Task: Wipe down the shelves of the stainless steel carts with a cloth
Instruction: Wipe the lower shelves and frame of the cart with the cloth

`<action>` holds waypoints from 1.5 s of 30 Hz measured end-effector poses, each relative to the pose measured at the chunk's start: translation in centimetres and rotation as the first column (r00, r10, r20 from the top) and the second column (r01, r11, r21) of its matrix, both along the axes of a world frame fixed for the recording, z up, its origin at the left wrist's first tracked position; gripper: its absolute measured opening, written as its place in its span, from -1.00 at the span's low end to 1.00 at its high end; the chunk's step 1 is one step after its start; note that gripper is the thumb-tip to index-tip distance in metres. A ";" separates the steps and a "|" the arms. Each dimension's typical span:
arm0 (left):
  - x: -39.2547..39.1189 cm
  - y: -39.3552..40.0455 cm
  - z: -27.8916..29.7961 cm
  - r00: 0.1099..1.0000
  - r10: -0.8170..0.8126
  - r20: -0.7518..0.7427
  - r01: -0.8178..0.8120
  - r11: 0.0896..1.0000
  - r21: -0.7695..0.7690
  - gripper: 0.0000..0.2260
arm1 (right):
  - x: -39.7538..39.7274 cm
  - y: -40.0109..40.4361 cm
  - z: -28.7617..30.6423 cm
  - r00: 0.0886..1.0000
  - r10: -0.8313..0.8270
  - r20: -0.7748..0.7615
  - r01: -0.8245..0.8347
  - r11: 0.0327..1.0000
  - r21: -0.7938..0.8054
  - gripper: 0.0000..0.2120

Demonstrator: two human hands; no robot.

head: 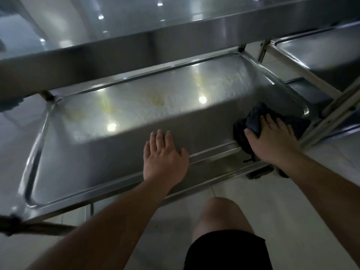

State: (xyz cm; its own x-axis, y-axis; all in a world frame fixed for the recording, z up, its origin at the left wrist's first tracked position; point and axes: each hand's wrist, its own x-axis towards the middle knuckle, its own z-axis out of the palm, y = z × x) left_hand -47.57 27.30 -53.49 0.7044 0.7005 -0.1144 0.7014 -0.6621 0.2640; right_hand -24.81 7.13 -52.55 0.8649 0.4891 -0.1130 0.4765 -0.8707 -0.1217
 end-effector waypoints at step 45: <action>-25.8 9.7 -0.2 0.991 0.117 0.067 -0.125 0.985 0.119 -0.32 | -21.9 11.0 -0.5 0.711 0.673 0.203 -0.695 0.716 0.064 -0.28</action>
